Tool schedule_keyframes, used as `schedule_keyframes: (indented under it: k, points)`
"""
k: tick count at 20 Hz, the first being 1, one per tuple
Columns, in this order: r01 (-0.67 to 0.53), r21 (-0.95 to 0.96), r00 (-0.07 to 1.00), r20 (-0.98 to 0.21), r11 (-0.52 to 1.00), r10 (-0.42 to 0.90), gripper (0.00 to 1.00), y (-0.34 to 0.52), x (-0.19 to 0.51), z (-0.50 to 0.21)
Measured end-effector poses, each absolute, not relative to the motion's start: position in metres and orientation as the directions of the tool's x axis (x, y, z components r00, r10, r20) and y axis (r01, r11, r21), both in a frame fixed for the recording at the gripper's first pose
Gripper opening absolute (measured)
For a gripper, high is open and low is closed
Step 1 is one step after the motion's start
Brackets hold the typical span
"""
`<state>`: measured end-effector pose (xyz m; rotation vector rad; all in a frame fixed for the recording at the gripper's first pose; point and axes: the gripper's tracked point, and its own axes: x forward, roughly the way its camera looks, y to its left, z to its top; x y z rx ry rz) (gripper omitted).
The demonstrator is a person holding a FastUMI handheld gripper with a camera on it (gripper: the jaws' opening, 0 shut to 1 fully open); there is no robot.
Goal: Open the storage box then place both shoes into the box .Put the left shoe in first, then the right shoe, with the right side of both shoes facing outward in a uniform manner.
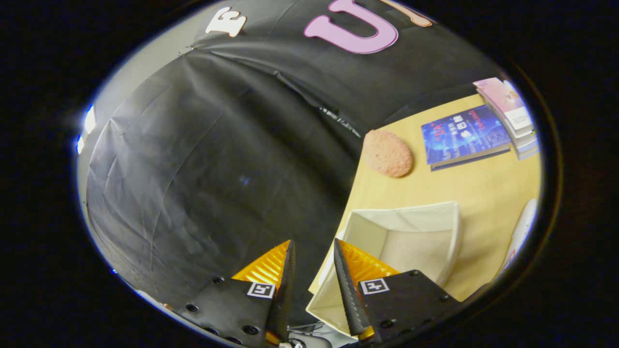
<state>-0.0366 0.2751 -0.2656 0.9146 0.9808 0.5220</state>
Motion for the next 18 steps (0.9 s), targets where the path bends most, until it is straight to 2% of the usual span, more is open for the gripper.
schedule_keyframes:
  k: [7,13,18]
  points:
    - [0.114,0.733,0.556,-0.606,0.671,0.568,0.5,0.149,-0.044,-0.311]
    - [0.226,0.645,0.515,-0.715,0.73,0.473,0.5,0.085,-0.098,-0.355]
    - [0.332,0.539,0.436,-0.815,0.774,0.38,0.5,0.041,-0.148,-0.405]
